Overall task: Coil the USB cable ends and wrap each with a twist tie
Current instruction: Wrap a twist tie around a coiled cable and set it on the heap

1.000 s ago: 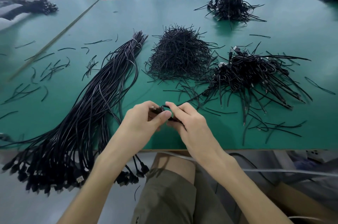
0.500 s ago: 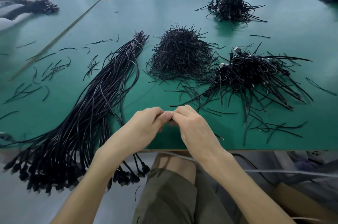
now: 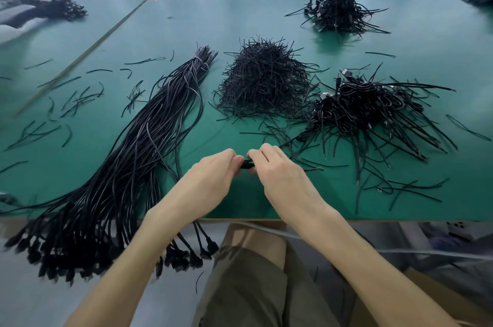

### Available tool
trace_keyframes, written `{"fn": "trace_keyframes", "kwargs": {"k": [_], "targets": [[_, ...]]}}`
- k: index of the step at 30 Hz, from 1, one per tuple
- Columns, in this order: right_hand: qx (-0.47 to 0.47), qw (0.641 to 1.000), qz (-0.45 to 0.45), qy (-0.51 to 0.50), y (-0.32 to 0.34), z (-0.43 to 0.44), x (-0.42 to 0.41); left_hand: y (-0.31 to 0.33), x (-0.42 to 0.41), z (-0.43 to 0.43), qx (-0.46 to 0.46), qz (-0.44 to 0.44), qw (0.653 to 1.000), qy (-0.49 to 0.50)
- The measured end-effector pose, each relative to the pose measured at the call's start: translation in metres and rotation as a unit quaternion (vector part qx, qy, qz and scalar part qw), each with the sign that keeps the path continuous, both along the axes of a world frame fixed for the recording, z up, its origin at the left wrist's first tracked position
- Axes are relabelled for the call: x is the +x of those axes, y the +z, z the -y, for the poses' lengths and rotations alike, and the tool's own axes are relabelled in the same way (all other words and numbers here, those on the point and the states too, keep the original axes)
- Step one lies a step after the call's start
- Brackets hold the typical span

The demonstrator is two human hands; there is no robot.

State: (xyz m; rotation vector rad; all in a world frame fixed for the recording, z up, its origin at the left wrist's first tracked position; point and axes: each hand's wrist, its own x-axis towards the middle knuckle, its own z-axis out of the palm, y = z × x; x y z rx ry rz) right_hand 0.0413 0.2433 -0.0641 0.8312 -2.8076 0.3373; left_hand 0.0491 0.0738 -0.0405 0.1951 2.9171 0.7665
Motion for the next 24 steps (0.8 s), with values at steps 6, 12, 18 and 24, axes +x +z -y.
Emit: {"fn": "trace_keyframes", "kwargs": {"k": [6,12,18,24], "targets": [[-0.034,0.998,-0.043,0.04,0.002,-0.004,-0.017,0.001,-0.02,0.007,0.137,0.104,0.982,-0.084],[-0.043,0.985,-0.163,-0.039,0.006,0.006,-0.047,0.001,-0.056,0.002,0.116,-0.059,0.991,0.004],[-0.137,0.98,-0.048,-0.139,0.005,0.009,-0.072,0.001,-0.105,0.018,0.428,-0.039,0.889,0.159],[-0.157,0.968,0.031,-0.192,-0.019,0.007,-0.081,-0.03,-0.106,0.013,0.42,-0.065,0.895,0.135]]}}
